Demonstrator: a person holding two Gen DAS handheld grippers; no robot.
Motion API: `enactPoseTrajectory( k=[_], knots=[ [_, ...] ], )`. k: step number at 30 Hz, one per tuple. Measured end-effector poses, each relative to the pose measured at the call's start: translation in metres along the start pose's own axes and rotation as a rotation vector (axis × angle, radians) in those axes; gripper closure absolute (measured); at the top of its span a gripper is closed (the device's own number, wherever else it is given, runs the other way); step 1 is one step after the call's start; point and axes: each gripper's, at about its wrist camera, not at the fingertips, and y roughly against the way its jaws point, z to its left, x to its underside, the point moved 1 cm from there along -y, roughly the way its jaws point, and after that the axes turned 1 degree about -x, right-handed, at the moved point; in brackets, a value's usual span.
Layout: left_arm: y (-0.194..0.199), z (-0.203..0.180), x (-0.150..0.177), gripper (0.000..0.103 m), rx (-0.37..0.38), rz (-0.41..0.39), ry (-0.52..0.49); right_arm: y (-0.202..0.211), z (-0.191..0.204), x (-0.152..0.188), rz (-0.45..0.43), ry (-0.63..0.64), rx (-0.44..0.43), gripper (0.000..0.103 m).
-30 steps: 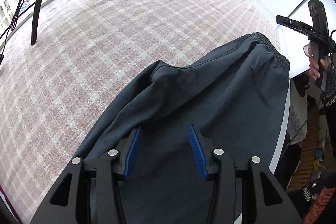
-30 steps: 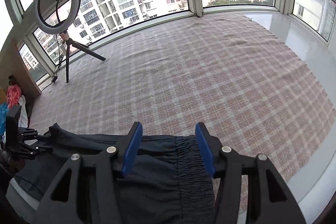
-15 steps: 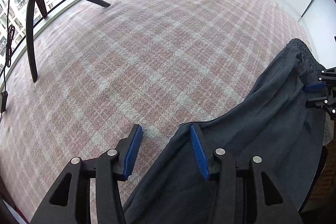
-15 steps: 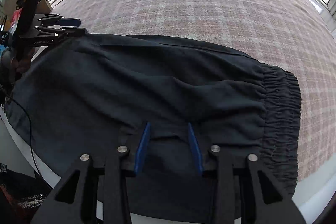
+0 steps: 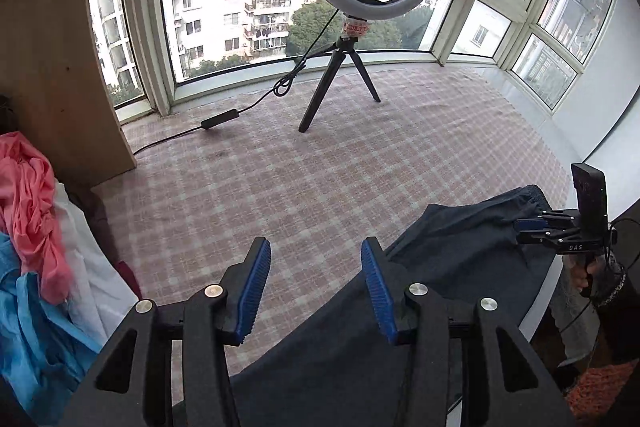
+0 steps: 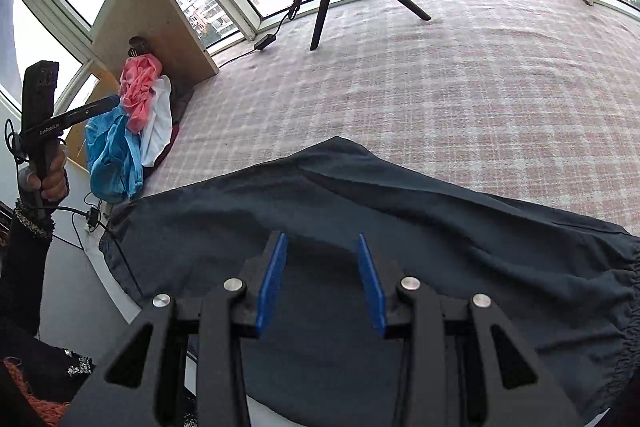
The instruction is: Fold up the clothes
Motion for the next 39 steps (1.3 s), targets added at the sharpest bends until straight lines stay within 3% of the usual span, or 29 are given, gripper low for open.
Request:
enactPoseTrajectory(
  k=[5, 9, 12, 14, 17, 20, 25, 27, 29, 32, 35, 39],
  knots=[
    [0.071, 0.108, 0.101, 0.058, -0.142, 0.048, 0.161, -0.075, 0.099, 0.022, 0.143, 0.158, -0.074, 0.066],
    [0.108, 0.178, 0.188, 0.058, -0.204, 0.095, 0.289, -0.134, 0.157, 0.049, 0.275, 0.274, -0.022, 0.066],
    [0.105, 0.213, 0.236, 0.058, -0.148, 0.120, 0.354, -0.160, 0.177, 0.069, 0.377, 0.304, 0.118, 0.066],
    [0.096, 0.233, 0.263, 0.058, -0.091, 0.142, 0.400, -0.156, 0.197, 0.067, 0.366, 0.261, 0.127, 0.066],
    [0.081, 0.242, 0.283, 0.058, -0.045, 0.158, 0.360, -0.149, 0.252, 0.062, 0.295, 0.251, 0.090, 0.066],
    [0.077, 0.247, 0.299, 0.058, -0.004, 0.152, 0.323, -0.165, 0.334, 0.063, 0.254, 0.342, 0.042, 0.066],
    [0.082, 0.254, 0.317, 0.058, 0.069, 0.123, 0.312, -0.240, 0.459, 0.052, 0.294, 0.489, -0.083, 0.067],
    [0.083, 0.258, 0.321, 0.058, 0.107, 0.114, 0.326, -0.278, 0.488, 0.050, 0.329, 0.527, -0.066, 0.067],
    [0.082, 0.257, 0.324, 0.058, 0.139, 0.112, 0.333, -0.309, 0.497, 0.052, 0.369, 0.559, 0.026, 0.067],
    [0.080, 0.245, 0.328, 0.058, 0.179, 0.116, 0.315, -0.336, 0.482, 0.058, 0.420, 0.566, 0.188, 0.067],
    [0.073, 0.234, 0.335, 0.057, 0.176, 0.138, 0.307, -0.339, 0.467, 0.059, 0.397, 0.514, 0.191, 0.067],
    [0.057, 0.242, 0.343, 0.057, 0.185, 0.185, 0.428, -0.343, 0.468, 0.067, 0.388, 0.537, 0.230, 0.067]
  ],
)
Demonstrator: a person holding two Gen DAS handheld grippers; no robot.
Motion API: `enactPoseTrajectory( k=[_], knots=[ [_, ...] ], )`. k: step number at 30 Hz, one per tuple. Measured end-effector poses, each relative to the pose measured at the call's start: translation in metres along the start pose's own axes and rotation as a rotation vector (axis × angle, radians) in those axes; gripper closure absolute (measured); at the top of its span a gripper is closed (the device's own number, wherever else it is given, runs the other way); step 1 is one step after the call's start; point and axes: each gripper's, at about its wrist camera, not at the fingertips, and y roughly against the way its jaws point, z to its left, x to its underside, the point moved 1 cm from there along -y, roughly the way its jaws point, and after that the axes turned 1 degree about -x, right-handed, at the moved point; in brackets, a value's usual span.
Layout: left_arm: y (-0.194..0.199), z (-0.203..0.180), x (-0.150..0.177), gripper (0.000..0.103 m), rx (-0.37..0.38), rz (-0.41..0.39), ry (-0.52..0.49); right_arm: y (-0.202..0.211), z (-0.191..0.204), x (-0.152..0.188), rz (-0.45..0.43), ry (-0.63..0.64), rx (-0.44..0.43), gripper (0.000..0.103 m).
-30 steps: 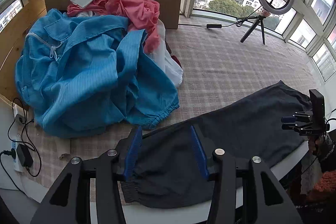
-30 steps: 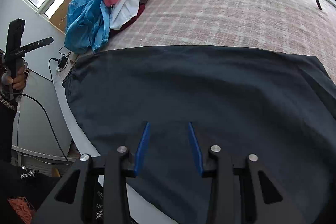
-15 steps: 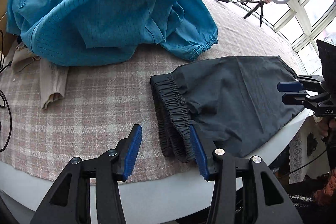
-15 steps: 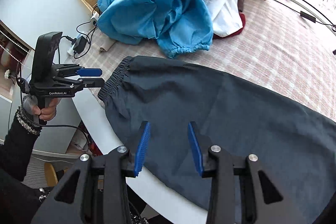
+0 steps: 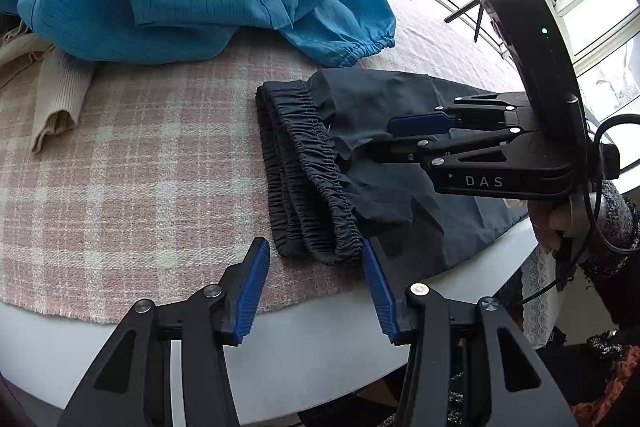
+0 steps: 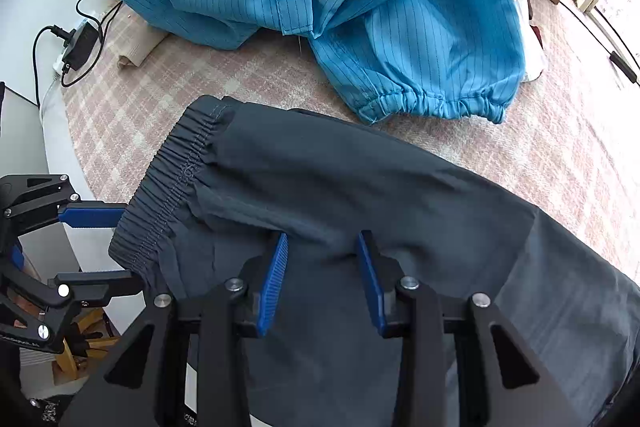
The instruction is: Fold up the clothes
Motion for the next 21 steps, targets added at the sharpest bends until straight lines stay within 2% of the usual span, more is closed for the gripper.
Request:
enactPoseTrajectory(
  k=[3, 8, 10, 11, 12, 16, 19, 21],
  knots=[
    [-0.005, 0.002, -0.007, 0.057, 0.006, 0.001, 0.038, -0.004, 0.005, 0.003, -0.003, 0.028, 0.030, 0.064],
    [-0.011, -0.007, -0.018, 0.056, -0.041, 0.012, 0.047, -0.006, -0.011, 0.007, -0.015, -0.043, -0.049, 0.064],
    [-0.014, -0.009, -0.019, 0.062, -0.045, 0.007, 0.059, -0.007, -0.017, 0.009, -0.020, -0.061, -0.074, 0.064],
    [-0.013, -0.010, -0.019, 0.068, -0.050, 0.007, 0.060, -0.008, -0.018, 0.010, -0.022, -0.064, -0.080, 0.064],
    [-0.013, -0.011, -0.019, 0.069, -0.055, 0.009, 0.059, -0.008, -0.019, 0.011, -0.024, -0.062, -0.082, 0.064],
    [-0.002, -0.015, -0.021, 0.069, -0.034, -0.008, 0.058, -0.011, -0.023, 0.015, -0.029, -0.058, -0.094, 0.064],
    [0.000, -0.014, -0.027, 0.066, -0.059, -0.019, 0.040, -0.012, -0.027, 0.017, -0.028, -0.064, -0.112, 0.064],
    [-0.008, -0.013, -0.033, 0.066, -0.076, 0.007, 0.023, -0.013, -0.029, 0.018, -0.028, -0.063, -0.116, 0.064]
  ],
)
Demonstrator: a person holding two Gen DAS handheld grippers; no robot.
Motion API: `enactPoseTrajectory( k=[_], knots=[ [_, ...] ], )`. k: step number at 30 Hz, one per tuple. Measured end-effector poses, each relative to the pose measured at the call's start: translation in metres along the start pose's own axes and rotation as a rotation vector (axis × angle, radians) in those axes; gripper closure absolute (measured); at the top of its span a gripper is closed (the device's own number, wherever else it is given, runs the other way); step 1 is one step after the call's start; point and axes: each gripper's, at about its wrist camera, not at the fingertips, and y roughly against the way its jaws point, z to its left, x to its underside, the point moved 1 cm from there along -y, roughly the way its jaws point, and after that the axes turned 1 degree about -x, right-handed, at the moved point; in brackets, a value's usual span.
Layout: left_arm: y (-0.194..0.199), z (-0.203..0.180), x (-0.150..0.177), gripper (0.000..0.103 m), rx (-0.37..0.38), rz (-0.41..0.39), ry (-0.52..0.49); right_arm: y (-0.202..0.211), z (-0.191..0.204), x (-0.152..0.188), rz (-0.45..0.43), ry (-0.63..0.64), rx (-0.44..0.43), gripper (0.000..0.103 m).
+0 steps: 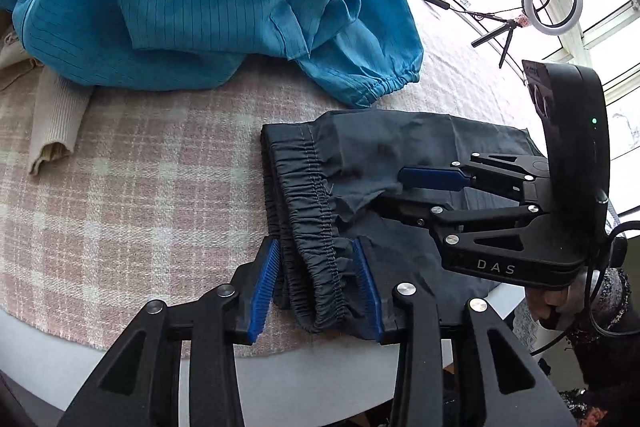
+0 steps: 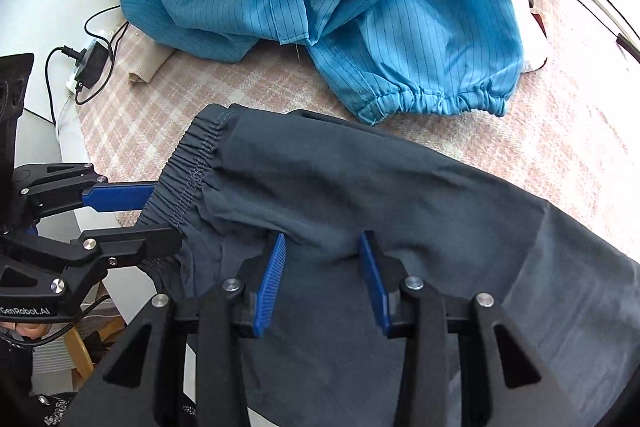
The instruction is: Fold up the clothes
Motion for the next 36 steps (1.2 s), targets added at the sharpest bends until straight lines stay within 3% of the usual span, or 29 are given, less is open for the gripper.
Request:
enactPoseTrajectory(
  k=[5, 7, 9, 15, 19, 24, 26, 28, 32, 35, 36],
  knots=[
    [-0.009, -0.011, -0.003, 0.068, -0.071, 0.016, -0.079, 0.000, -0.005, 0.004, -0.010, -0.005, -0.012, 0.064],
    [-0.008, -0.012, -0.003, 0.090, -0.056, 0.002, -0.079, 0.000, -0.009, 0.006, -0.015, -0.014, -0.022, 0.064],
    [-0.001, -0.014, -0.004, 0.094, -0.002, -0.016, -0.077, 0.001, -0.015, 0.007, -0.019, -0.019, -0.031, 0.064],
    [0.017, -0.024, -0.006, 0.095, 0.075, -0.064, -0.096, 0.002, -0.024, 0.007, -0.028, -0.046, -0.070, 0.064],
    [0.005, -0.013, -0.003, 0.095, 0.029, -0.045, -0.059, 0.007, -0.024, -0.006, -0.024, -0.086, -0.107, 0.064],
    [0.012, -0.016, 0.010, 0.095, 0.111, -0.101, -0.056, 0.035, -0.020, -0.021, -0.049, -0.166, -0.197, 0.064],
    [0.013, -0.020, 0.013, 0.095, 0.133, -0.128, -0.057, 0.049, -0.004, -0.037, -0.055, -0.182, -0.238, 0.057],
    [0.011, -0.027, 0.014, 0.095, 0.144, -0.140, -0.074, 0.053, 0.012, -0.052, -0.048, -0.150, -0.233, 0.048],
    [0.010, -0.037, 0.015, 0.095, 0.157, -0.154, -0.108, 0.044, 0.047, -0.074, 0.032, -0.060, -0.180, 0.047],
    [0.012, -0.040, 0.016, 0.095, 0.172, -0.170, -0.117, 0.032, 0.047, -0.077, 0.108, -0.021, -0.068, 0.047],
    [0.011, -0.040, 0.016, 0.095, 0.175, -0.170, -0.115, 0.028, 0.044, -0.076, 0.124, -0.026, -0.070, 0.047]
  ],
)
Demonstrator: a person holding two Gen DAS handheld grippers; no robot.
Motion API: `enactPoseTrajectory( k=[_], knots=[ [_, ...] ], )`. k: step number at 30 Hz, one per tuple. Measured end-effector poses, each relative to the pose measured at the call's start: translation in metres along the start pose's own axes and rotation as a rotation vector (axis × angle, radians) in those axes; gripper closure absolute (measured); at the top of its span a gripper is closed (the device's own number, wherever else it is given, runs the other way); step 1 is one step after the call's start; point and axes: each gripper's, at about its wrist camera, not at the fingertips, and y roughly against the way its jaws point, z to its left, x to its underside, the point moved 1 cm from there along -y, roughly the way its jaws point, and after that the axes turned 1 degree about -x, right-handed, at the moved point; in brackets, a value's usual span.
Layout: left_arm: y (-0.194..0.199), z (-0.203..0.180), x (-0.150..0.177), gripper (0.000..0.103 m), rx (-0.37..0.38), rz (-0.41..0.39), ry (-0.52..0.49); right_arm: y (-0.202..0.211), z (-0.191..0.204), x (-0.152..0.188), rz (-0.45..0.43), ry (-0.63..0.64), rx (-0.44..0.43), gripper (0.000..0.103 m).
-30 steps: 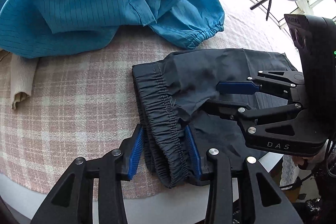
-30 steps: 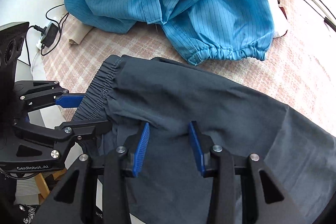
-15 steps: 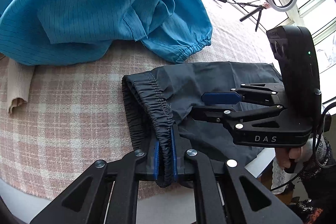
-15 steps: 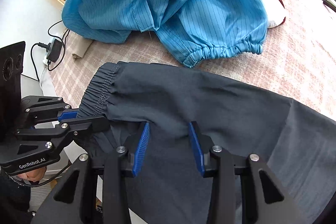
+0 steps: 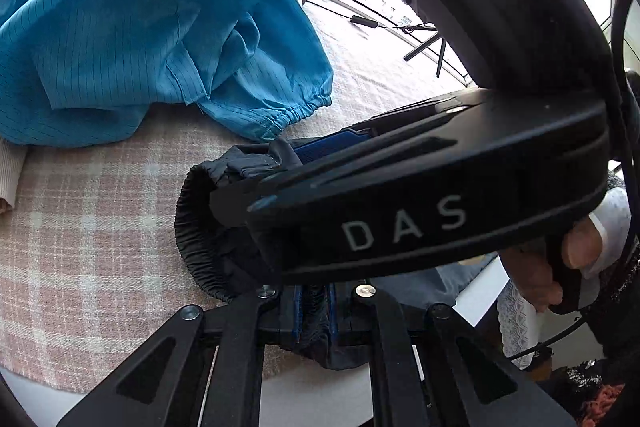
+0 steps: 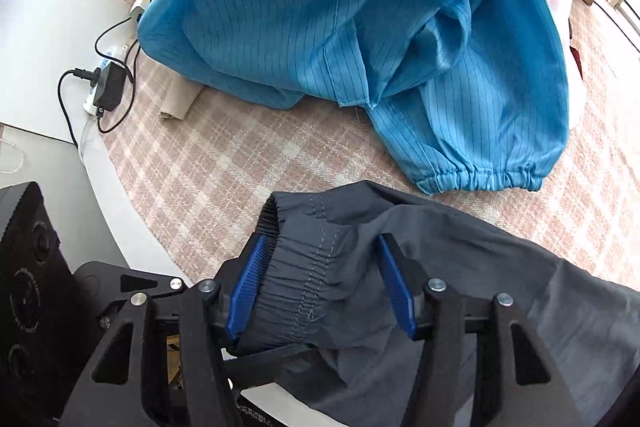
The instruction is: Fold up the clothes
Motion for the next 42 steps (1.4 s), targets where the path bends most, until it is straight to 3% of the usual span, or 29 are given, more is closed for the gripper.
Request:
enactPoseTrajectory(
  k=[1, 2, 7, 8, 10, 13, 19, 23, 27, 32, 35, 37, 40, 42],
  knots=[
    [-0.001, 0.000, 0.001, 0.094, 0.003, 0.001, 0.003, -0.004, -0.004, 0.000, 0.012, -0.012, -0.020, 0.050],
    [-0.003, 0.000, 0.001, 0.094, -0.004, 0.006, 0.000, -0.007, -0.008, 0.000, 0.020, -0.023, -0.039, 0.060],
    [0.003, 0.004, 0.003, 0.082, -0.049, 0.024, 0.006, -0.005, -0.025, 0.002, -0.016, -0.058, -0.078, 0.075],
    [0.009, 0.008, 0.004, 0.078, -0.054, 0.019, 0.016, -0.002, -0.030, 0.002, -0.024, -0.073, -0.098, 0.076],
    [0.020, 0.020, 0.003, 0.055, -0.069, 0.004, 0.043, 0.002, -0.037, 0.003, -0.039, -0.101, -0.124, 0.077],
    [0.024, 0.040, -0.009, 0.045, -0.066, 0.009, 0.086, 0.008, -0.041, 0.004, -0.057, -0.111, -0.147, 0.077],
    [0.000, 0.046, -0.019, 0.042, 0.098, 0.155, 0.124, 0.014, -0.042, 0.006, -0.068, -0.107, -0.142, 0.077],
    [0.002, 0.028, -0.021, 0.041, 0.143, 0.197, 0.061, 0.005, -0.036, 0.003, -0.072, -0.101, -0.137, 0.077],
    [-0.004, 0.023, -0.025, 0.030, 0.162, 0.232, 0.039, 0.001, -0.038, 0.001, -0.075, -0.112, -0.162, 0.077],
    [-0.023, 0.021, -0.023, 0.032, 0.080, 0.308, 0.005, 0.004, -0.033, 0.000, -0.047, -0.106, -0.216, 0.061],
    [-0.022, 0.024, -0.024, 0.038, 0.063, 0.303, 0.010, 0.038, -0.040, 0.015, -0.138, -0.105, -0.253, 0.057],
    [-0.023, 0.030, -0.025, 0.058, 0.038, 0.299, 0.033, 0.060, -0.050, 0.028, -0.208, -0.106, -0.237, 0.056],
    [-0.025, 0.041, -0.025, 0.084, 0.035, 0.287, 0.082, 0.057, -0.084, 0.043, -0.214, -0.173, -0.203, 0.057],
    [-0.025, 0.047, -0.024, 0.087, 0.036, 0.275, 0.111, 0.041, -0.099, 0.047, -0.190, -0.209, -0.185, 0.057]
  ],
)
